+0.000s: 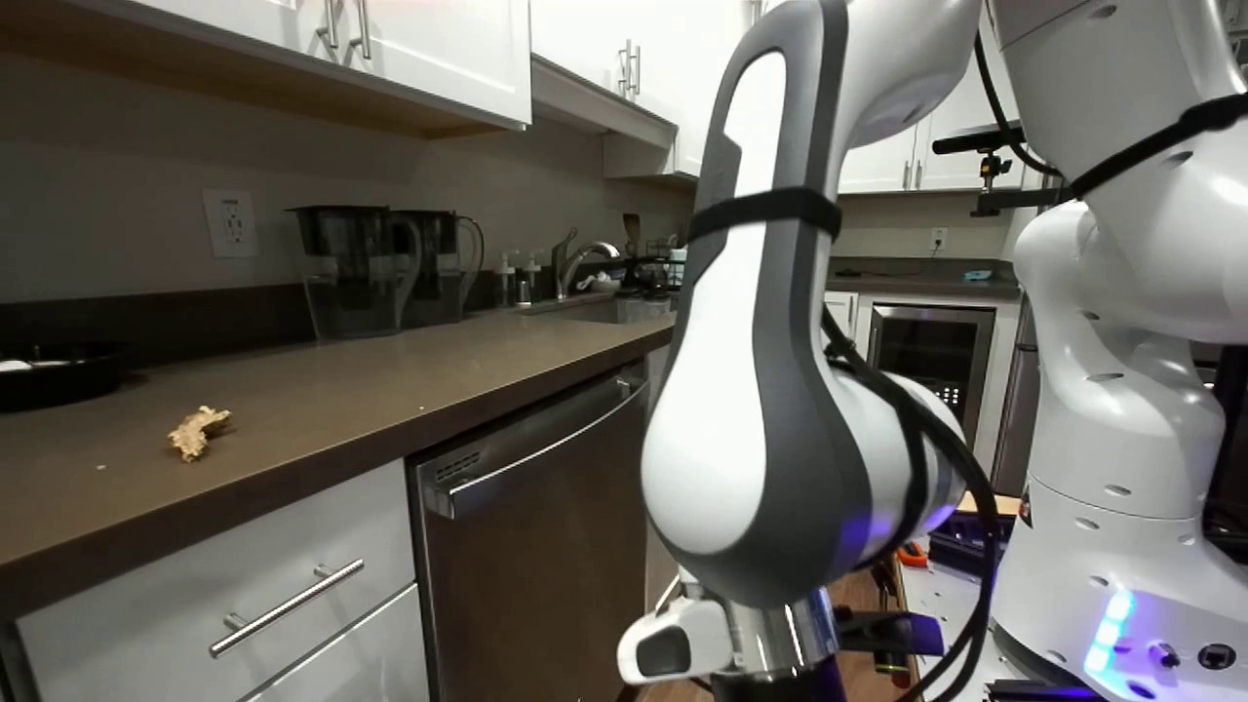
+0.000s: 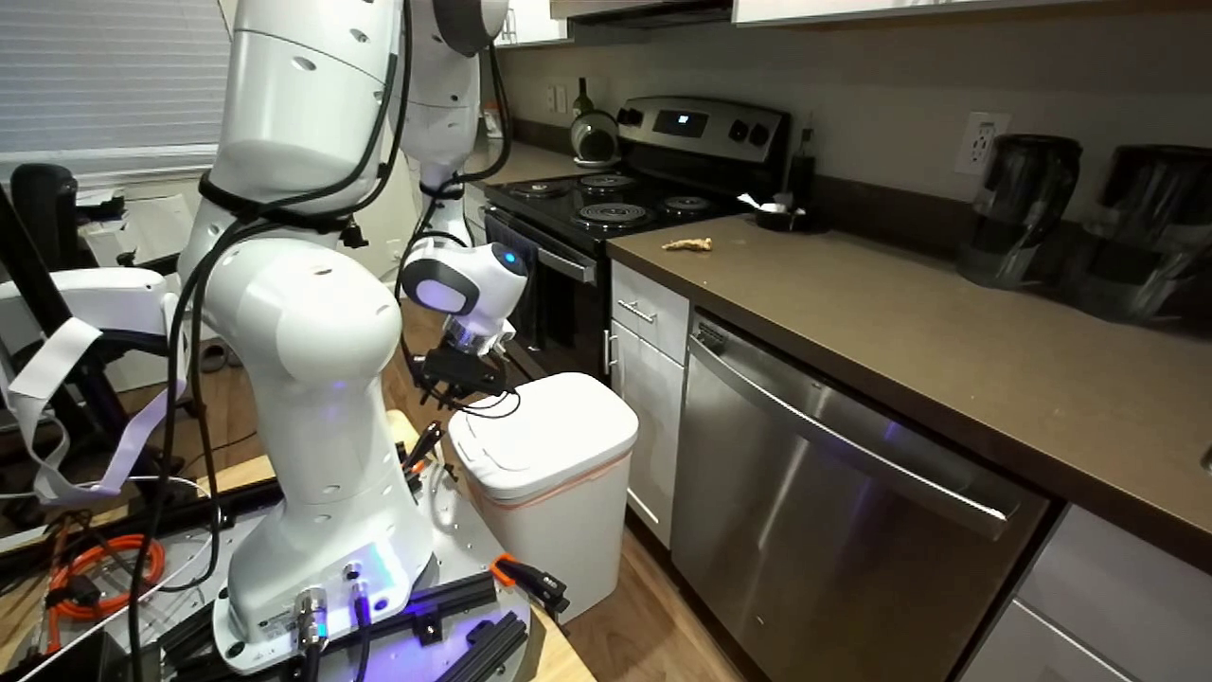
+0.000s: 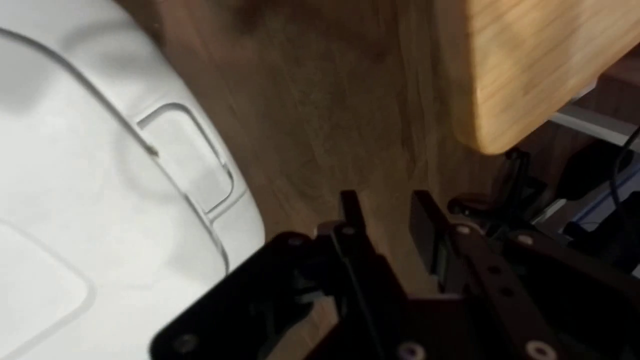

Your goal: Open the white bin

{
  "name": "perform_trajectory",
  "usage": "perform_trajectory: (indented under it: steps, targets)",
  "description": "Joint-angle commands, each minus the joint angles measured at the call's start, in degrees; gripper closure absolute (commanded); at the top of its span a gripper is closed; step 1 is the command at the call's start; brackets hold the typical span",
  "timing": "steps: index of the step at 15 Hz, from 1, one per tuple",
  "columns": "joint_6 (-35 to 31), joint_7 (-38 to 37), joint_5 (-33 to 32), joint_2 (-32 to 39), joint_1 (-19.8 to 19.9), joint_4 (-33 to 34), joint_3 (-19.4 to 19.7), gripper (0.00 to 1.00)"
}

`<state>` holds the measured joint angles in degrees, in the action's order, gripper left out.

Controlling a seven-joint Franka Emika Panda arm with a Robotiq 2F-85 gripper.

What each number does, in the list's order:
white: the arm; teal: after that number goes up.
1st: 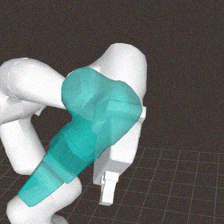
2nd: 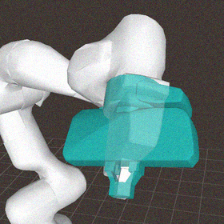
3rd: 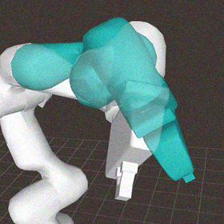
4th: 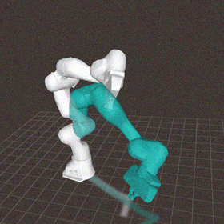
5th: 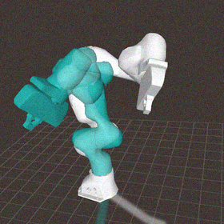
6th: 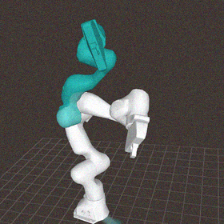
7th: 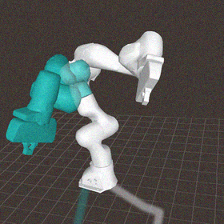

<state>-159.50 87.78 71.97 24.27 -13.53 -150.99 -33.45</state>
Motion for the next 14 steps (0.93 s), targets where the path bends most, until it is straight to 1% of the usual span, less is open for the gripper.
perform_trajectory:
  steps: [1, 2, 3, 4, 5, 7, 10, 11, 14]
  targets:
    - [-1.2, 4.0, 0.3, 6.5, -1.6, 1.9, -0.5, 0.60]
    - [-1.3, 4.0, -0.3, 8.4, -2.5, 2.5, -0.1, 0.52]
    - [-1.5, 4.0, -0.7, 9.7, -3.3, 3.0, 0.1, 0.55]
    - [-1.8, 3.2, -1.6, 11.2, -4.1, 4.4, 0.6, 0.44]
    - [-1.3, 2.8, -2.1, 11.6, -4.5, 4.7, 0.7, 0.46]
    - [-0.9, 2.2, -3.0, 13.1, -5.6, 6.1, 1.4, 0.20]
    - [0.7, 0.2, -6.0, 14.4, -7.9, 7.7, 3.5, 0.02]
    - [0.7, -0.3, -7.3, 15.2, -8.7, 8.2, 4.3, 0.01]
    - [1.3, -5.1, -13.3, 16.3, -10.4, 9.4, 6.6, 0.00]
